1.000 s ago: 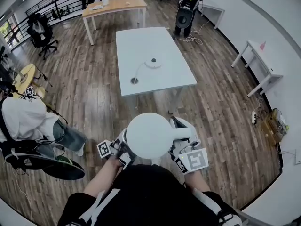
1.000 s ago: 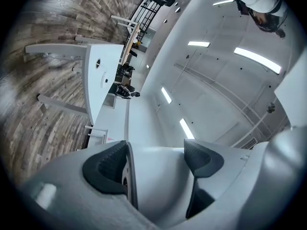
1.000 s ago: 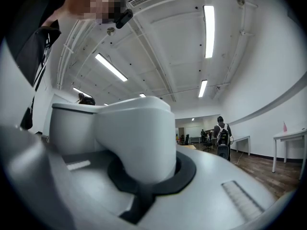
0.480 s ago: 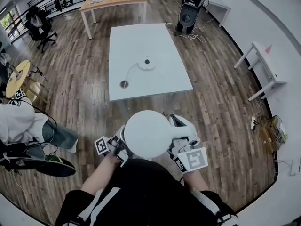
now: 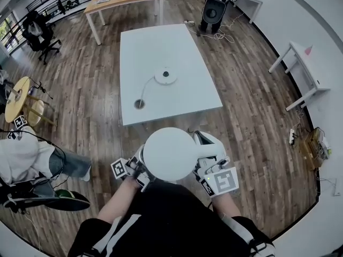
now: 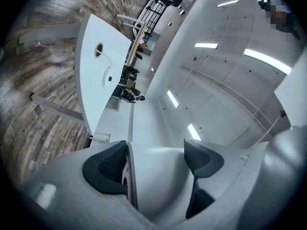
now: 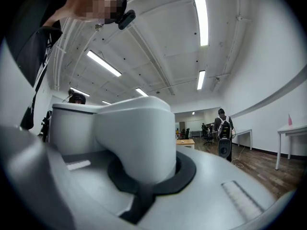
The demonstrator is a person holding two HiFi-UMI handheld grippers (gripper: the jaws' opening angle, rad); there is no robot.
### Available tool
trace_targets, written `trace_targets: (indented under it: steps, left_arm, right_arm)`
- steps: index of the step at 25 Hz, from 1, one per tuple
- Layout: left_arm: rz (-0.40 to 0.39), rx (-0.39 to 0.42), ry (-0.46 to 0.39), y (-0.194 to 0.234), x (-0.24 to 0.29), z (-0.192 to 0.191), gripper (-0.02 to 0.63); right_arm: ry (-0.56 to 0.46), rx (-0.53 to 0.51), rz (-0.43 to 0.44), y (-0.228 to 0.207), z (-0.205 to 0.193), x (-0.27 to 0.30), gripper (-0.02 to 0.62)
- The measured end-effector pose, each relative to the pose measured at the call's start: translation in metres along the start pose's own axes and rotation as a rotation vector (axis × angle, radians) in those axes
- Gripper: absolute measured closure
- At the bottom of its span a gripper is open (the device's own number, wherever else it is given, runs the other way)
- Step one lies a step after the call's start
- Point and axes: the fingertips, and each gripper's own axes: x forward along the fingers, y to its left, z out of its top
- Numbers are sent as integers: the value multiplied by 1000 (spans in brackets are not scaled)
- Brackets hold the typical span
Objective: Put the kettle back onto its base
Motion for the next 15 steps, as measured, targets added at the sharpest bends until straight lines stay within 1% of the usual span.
trace_targets:
  steps: [4, 7, 10, 15]
  left_arm:
    - [-1, -19, 24, 7, 24, 27, 227]
    - [-7, -24, 38, 10, 46, 57, 227]
    - [-9, -26, 41, 12, 65, 91, 227]
    - [-15, -22, 52, 15, 87, 133, 227]
  right_arm:
    - [7, -8, -27, -14, -1, 30, 589]
    - [5, -16, -41, -26, -1, 63, 590]
    - [5, -21, -41, -33, -2, 100, 589]
    - [-1, -31, -44, -41, -5, 144, 589]
